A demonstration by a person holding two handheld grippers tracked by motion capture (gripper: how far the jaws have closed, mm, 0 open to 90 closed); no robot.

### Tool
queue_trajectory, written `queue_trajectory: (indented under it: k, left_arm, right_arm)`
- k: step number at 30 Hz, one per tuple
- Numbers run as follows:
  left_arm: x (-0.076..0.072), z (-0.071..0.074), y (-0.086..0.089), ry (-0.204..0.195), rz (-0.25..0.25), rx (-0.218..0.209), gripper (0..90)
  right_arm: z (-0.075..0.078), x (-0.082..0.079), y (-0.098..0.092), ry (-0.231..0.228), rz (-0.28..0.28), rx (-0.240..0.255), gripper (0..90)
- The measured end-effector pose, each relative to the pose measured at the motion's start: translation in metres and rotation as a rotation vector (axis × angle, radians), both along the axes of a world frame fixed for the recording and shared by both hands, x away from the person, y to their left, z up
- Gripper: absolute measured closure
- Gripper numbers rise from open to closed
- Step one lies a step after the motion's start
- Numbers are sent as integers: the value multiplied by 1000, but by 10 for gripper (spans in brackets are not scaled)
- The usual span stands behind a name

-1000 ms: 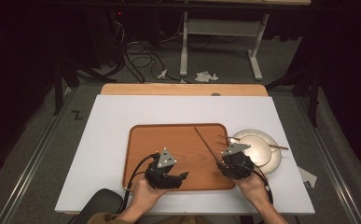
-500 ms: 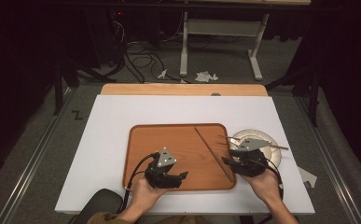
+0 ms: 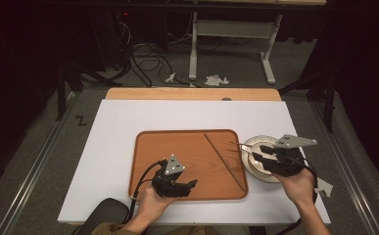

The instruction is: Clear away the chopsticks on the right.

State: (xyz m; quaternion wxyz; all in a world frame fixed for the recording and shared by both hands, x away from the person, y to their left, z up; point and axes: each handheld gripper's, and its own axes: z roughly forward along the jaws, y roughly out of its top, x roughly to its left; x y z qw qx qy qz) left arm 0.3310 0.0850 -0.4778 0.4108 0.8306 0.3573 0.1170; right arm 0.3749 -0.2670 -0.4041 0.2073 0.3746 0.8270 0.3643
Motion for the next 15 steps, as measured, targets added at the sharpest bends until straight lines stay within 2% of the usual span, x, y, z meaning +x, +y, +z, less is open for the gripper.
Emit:
queue_trajectory:
  k: [5, 12, 15]
  left_arm:
    - [1, -1, 0, 3, 6, 1, 365]
    - [0, 0, 2, 0, 12, 3, 366]
    - [-1, -1, 4, 4, 21, 5, 365]
  right_arm:
    - [5, 6, -32, 4, -84, 14, 613]
    - [3, 15, -67, -6, -181, -42, 630]
    - [1, 18, -75, -1, -203, -51, 632]
